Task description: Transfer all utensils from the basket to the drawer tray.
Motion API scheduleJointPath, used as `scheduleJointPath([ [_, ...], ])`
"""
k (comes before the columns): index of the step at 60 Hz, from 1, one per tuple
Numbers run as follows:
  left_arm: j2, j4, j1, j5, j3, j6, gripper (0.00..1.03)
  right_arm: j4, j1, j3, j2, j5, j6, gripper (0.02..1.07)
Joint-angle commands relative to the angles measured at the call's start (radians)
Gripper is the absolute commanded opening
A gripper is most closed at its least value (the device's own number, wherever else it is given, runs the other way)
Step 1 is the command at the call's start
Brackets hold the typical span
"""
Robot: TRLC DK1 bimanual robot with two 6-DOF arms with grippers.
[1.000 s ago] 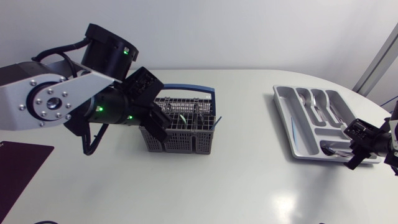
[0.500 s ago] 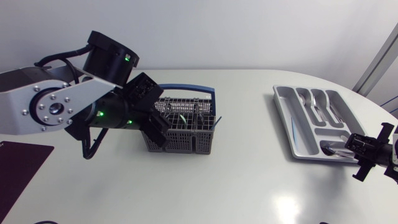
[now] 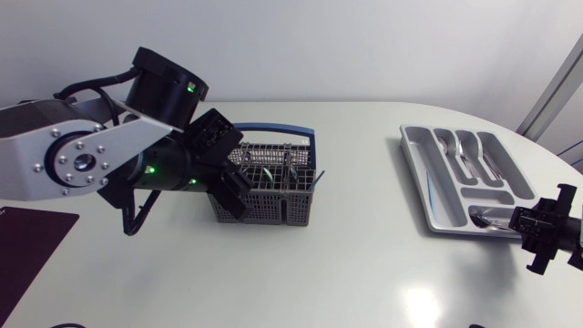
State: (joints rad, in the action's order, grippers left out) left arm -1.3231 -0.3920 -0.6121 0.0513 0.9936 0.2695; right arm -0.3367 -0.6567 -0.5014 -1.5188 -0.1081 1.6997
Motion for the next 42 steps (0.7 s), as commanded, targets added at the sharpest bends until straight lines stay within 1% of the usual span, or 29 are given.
scheduleJointPath([
  [1, -0.005, -0.010, -0.005, 0.012, -0.016, 0.020, 0.59, 0.002, -0.001, 0.015, 0.068, -0.004, 0.008, 0.88],
  [4, -0.008, -0.010, -0.005, 0.019, -0.012, 0.020, 0.59, 0.028, 0.006, 0.006, 0.108, -0.004, -0.034, 0.94],
  [9, -0.014, -0.010, -0.006, 0.027, -0.003, 0.020, 0.59, 0.151, 0.037, -0.043, 0.175, -0.007, -0.137, 1.02],
  [11, -0.018, -0.010, -0.009, 0.032, 0.000, 0.020, 0.59, 0.183, 0.049, -0.058, 0.197, -0.015, -0.169, 1.02],
  [16, -0.027, -0.008, -0.020, 0.051, 0.004, 0.019, 0.59, 0.182, 0.066, -0.063, 0.232, -0.019, -0.202, 1.02],
  [23, -0.037, -0.007, -0.020, 0.055, 0.008, 0.020, 0.59, 0.222, 0.094, -0.075, 0.279, -0.019, -0.245, 1.02],
  [26, -0.045, -0.007, -0.018, 0.062, 0.014, 0.020, 0.59, 0.277, 0.112, -0.097, 0.301, -0.018, -0.290, 1.02],
  [34, -0.084, -0.001, -0.020, 0.105, 0.033, 0.016, 0.59, 0.525, 0.183, -0.192, 0.342, -0.028, -0.472, 1.02],
  [42, -0.130, -0.001, -0.041, 0.188, 0.051, 0.007, 0.58, 0.653, 0.267, -0.206, 0.370, -0.031, -0.595, 1.02],
])
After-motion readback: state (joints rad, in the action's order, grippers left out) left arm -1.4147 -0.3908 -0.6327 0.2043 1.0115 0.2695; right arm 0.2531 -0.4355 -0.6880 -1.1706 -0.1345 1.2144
